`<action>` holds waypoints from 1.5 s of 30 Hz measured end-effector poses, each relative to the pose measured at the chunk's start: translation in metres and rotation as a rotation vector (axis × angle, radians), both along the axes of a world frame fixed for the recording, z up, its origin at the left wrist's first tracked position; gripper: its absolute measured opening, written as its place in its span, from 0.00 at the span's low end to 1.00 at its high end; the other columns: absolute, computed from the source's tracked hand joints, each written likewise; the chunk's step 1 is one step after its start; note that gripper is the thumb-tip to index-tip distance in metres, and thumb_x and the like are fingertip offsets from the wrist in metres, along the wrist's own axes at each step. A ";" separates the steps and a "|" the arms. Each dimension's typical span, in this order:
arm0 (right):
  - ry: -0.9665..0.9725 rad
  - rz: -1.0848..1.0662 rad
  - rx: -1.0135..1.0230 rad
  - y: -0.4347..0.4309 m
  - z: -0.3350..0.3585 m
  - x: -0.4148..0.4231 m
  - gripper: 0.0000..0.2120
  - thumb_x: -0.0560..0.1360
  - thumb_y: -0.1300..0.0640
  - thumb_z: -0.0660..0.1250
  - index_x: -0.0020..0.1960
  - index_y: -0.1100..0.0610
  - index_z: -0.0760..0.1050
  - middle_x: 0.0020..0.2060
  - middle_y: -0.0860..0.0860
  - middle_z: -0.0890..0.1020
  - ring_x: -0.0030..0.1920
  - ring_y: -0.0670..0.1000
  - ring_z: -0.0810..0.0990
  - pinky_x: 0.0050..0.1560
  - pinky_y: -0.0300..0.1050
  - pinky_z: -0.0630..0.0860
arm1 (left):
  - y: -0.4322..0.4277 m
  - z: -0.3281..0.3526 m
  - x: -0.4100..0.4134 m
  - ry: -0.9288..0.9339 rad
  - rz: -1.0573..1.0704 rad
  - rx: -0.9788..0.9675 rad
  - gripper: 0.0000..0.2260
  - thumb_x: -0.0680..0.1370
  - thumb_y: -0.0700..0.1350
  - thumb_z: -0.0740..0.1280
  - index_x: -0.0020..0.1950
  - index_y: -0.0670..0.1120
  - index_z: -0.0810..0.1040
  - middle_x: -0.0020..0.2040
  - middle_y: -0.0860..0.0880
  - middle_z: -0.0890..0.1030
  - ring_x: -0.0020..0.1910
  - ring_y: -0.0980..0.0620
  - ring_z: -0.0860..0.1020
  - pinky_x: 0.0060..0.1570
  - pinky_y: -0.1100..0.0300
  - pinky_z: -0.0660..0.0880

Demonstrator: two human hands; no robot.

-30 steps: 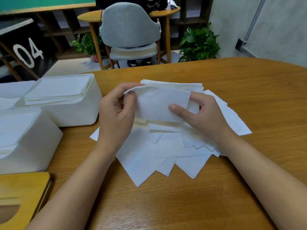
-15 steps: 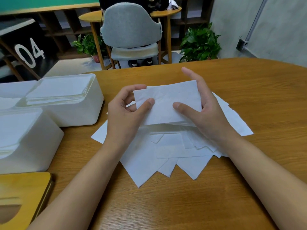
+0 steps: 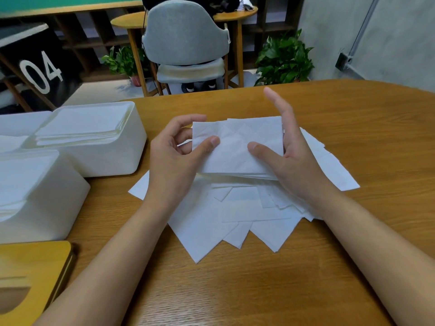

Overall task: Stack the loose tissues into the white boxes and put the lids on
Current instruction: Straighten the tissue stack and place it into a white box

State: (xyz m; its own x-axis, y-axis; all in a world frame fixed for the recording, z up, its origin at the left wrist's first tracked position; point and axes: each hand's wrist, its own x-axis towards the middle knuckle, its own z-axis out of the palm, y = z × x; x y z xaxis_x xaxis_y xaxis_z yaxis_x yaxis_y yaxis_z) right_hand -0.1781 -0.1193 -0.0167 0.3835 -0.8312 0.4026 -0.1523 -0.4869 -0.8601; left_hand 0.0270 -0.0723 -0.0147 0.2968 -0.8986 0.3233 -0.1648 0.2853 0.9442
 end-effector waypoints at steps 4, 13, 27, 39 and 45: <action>0.034 -0.029 -0.028 0.001 -0.001 0.000 0.37 0.82 0.61 0.69 0.84 0.48 0.54 0.81 0.38 0.58 0.79 0.32 0.54 0.74 0.25 0.54 | 0.000 -0.004 -0.001 -0.038 0.015 -0.008 0.17 0.77 0.41 0.77 0.64 0.46 0.80 0.50 0.48 0.88 0.49 0.51 0.87 0.46 0.55 0.84; -0.192 0.007 0.079 -0.009 -0.002 -0.006 0.37 0.80 0.62 0.72 0.81 0.44 0.58 0.76 0.35 0.65 0.76 0.39 0.67 0.75 0.49 0.71 | -0.001 -0.003 -0.001 0.003 -0.111 0.108 0.24 0.80 0.45 0.74 0.74 0.56 0.70 0.55 0.48 0.88 0.52 0.47 0.87 0.51 0.49 0.85; -0.026 -0.130 0.189 -0.025 -0.015 -0.013 0.16 0.80 0.67 0.68 0.60 0.49 0.86 0.58 0.38 0.86 0.63 0.37 0.80 0.66 0.36 0.74 | -0.006 -0.020 0.004 -0.738 -0.079 -0.151 0.21 0.74 0.49 0.80 0.64 0.50 0.78 0.63 0.54 0.74 0.62 0.53 0.74 0.58 0.68 0.68; 0.052 -0.149 0.119 -0.024 -0.014 -0.012 0.16 0.80 0.66 0.68 0.61 0.49 0.85 0.59 0.37 0.85 0.63 0.33 0.78 0.63 0.26 0.70 | -0.011 -0.037 0.004 -0.954 -0.216 -0.258 0.06 0.79 0.46 0.73 0.53 0.49 0.88 0.53 0.53 0.85 0.53 0.51 0.81 0.49 0.46 0.78; 0.082 -0.148 0.079 -0.024 -0.016 -0.011 0.17 0.79 0.65 0.69 0.61 0.49 0.85 0.59 0.38 0.85 0.64 0.36 0.79 0.65 0.30 0.71 | -0.007 -0.030 -0.001 -0.887 -0.137 -0.375 0.03 0.81 0.39 0.72 0.53 0.43 0.86 0.50 0.51 0.86 0.51 0.50 0.84 0.47 0.45 0.78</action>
State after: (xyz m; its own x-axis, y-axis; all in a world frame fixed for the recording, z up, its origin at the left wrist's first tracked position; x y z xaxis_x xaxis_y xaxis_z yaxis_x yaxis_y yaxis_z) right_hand -0.1890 -0.1429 -0.0329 0.2831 -0.9088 0.3065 -0.2883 -0.3854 -0.8766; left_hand 0.0265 -0.0794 -0.0449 -0.2928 -0.7001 0.6513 -0.7155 0.6122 0.3364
